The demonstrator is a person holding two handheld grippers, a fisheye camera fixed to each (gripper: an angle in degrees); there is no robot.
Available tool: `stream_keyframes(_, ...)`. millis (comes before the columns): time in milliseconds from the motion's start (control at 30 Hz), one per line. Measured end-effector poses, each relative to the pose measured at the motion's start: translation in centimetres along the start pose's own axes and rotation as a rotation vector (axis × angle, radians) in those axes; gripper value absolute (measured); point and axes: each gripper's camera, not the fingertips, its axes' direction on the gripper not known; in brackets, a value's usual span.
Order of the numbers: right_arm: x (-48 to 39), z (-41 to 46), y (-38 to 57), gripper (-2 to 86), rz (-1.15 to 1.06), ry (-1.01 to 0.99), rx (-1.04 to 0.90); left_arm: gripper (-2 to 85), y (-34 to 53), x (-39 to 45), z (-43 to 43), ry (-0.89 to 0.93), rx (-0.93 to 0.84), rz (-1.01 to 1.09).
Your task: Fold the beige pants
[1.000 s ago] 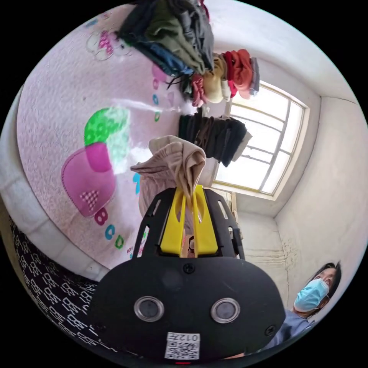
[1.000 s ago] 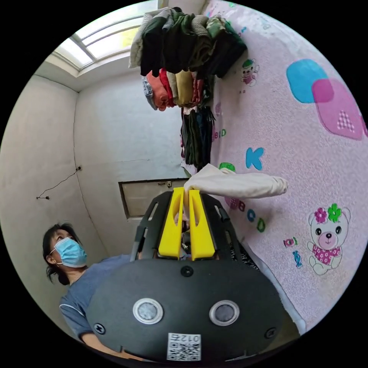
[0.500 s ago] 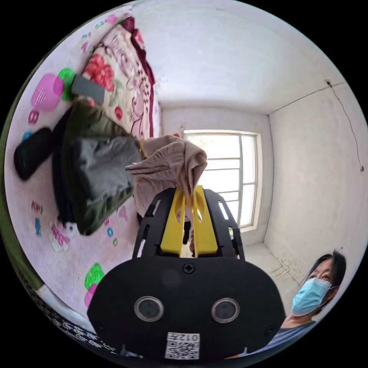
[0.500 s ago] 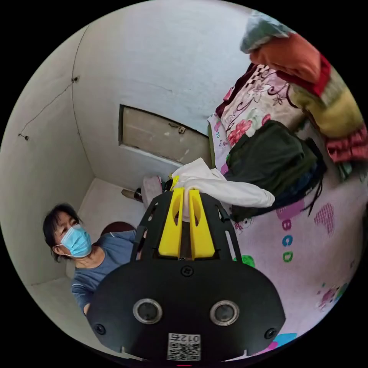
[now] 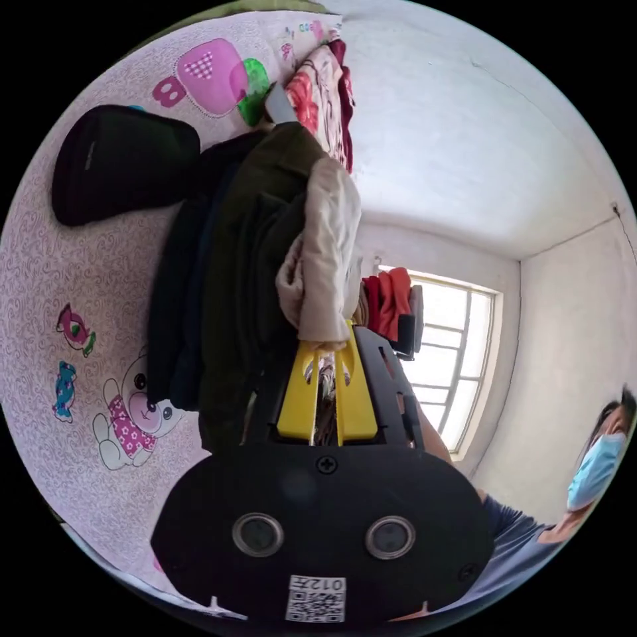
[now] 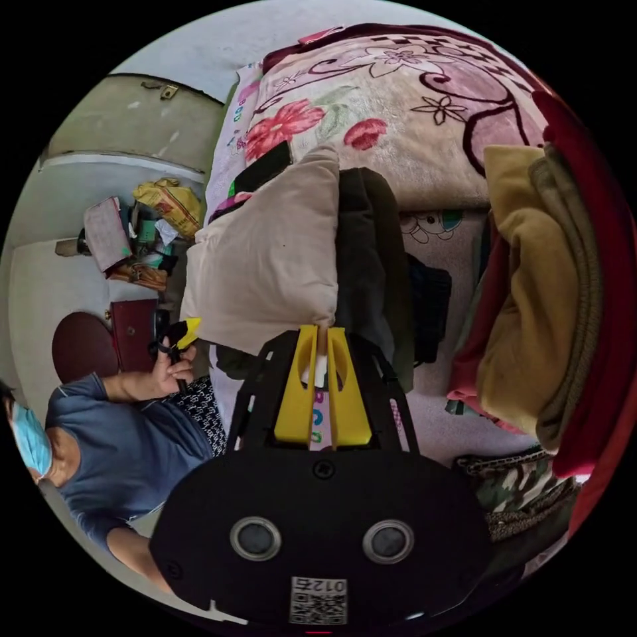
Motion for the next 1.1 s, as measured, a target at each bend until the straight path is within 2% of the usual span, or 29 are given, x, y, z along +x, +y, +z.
stream_keyframes(233,-3.2,-4.6,-3.9,1.8,-0.089,0.092,-0.028,4.6,3.5,7.3,-0.6,-0.069,-0.010,0.224)
stream_keyframes(333,-2.6,-4.4,-5.8,1.9,-0.033,0.132,-0.064,3.0,6.0,6.4,0.8,-0.084,-0.077,0.176)
stream_keyframes(433,-1.7,-2.1,-6.8,2.0,0.034,0.138,-0.097,1.7,8.8,3.0,0.8,-0.103,-0.139,0.014)
stream_keyframes(533,-2.0,-2.1,-6.8,2.2,0.032,0.143,-0.031,1.0,12.1,3.0,-1.4,-0.158,-0.208,0.065)
stream_keyframes(633,-2.9,-2.8,-6.3,2.3,0.021,0.160,0.009,0.7,15.0,6.1,-3.3,-0.350,-0.299,0.322)
stream_keyframes(700,-4.1,-3.4,-5.6,2.4,0.007,0.198,0.042,0.6,16.2,10.9,-3.5,-0.498,-0.235,0.661)
stream_keyframes(800,-5.1,-4.6,-4.2,2.7,0.014,0.232,0.083,0.4,16.7,16.7,-1.6,-0.572,-0.138,0.984)
stream_keyframes(867,-5.3,-5.8,-3.1,3.1,0.044,0.277,0.110,0.4,16.7,18.9,0.7,-0.596,-0.168,1.090)
stream_keyframes(967,-5.4,-8.3,-0.7,2.0,0.101,0.375,0.176,0.4,17.2,18.5,5.3,-0.651,-0.398,1.106)
stream_keyframes(1000,-6.2,-9.2,0.3,1.3,0.087,0.413,0.229,0.4,18.3,17.5,6.6,-0.672,-0.476,1.119)
stream_keyframes(1100,-8.8,-9.7,1.1,0.3,0.008,0.411,0.324,0.4,21.4,14.6,8.2,-0.805,-0.542,1.174)
